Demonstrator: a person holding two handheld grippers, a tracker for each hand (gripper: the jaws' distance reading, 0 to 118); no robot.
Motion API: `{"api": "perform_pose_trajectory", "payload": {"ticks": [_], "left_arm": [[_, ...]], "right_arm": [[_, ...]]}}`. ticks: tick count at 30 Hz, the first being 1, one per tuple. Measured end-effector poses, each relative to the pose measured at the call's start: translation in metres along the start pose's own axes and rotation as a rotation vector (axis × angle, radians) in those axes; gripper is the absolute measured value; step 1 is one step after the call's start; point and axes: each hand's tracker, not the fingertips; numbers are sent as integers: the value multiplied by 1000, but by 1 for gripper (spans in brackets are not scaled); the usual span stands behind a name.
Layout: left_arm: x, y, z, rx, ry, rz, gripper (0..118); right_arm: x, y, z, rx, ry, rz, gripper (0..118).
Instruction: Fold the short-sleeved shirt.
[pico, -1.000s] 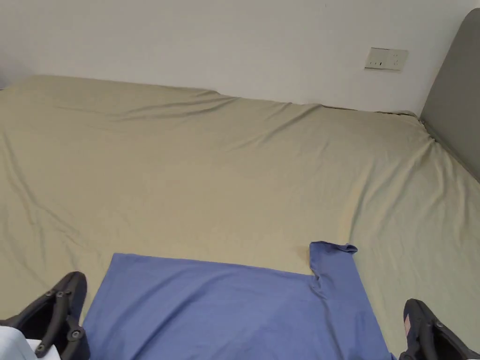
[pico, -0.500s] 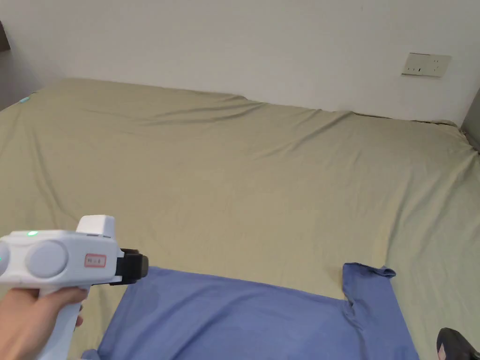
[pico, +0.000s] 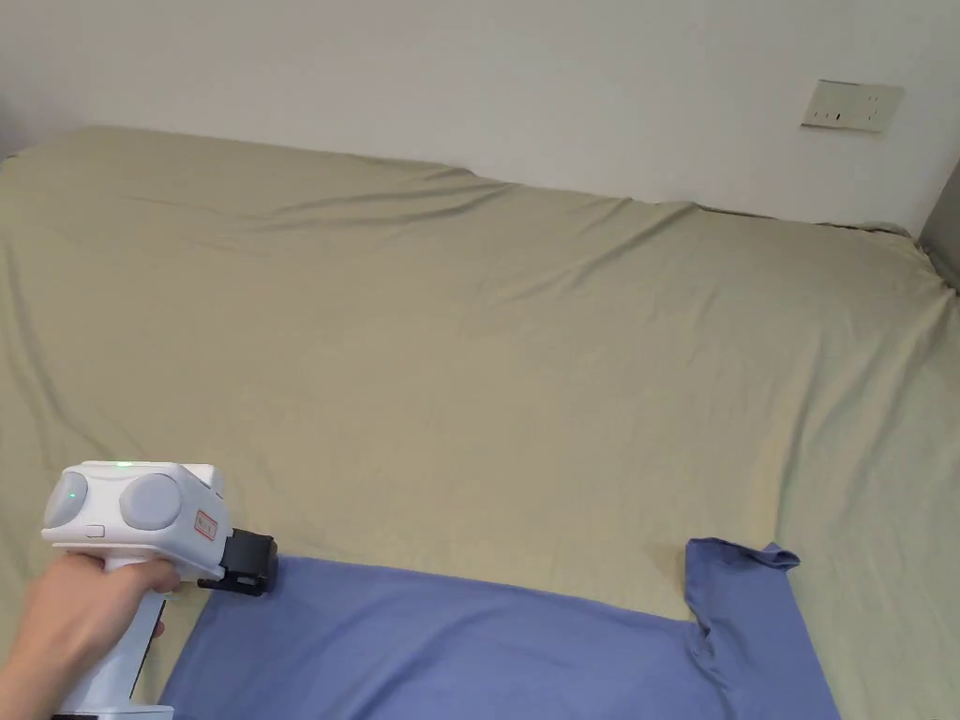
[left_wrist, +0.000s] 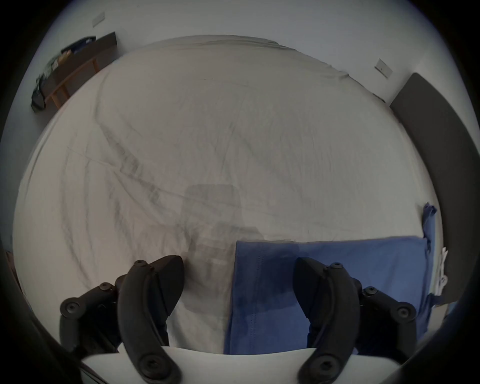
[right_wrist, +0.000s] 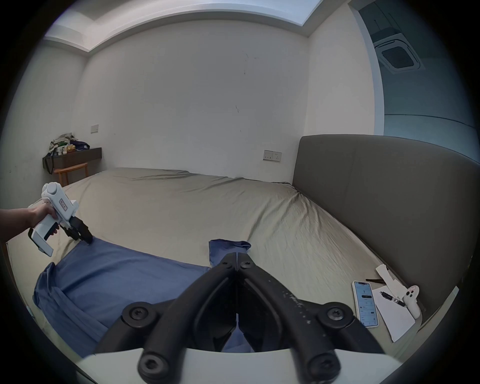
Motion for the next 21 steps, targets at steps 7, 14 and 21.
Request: {"api": "perform_pose_trajectory", "payload": {"ticks": [7, 14, 21], "left_arm": [[27, -9, 12, 50, 1, -119, 2], [31, -12, 33, 112, -65, -68, 2], [29, -25, 74, 184, -86, -78, 2]], "right_arm": [[-4, -9, -4, -33, 10, 16, 3], [6, -5, -5, -39, 9, 22, 3], [44, 12, -83, -196, 135, -36, 59]]}}
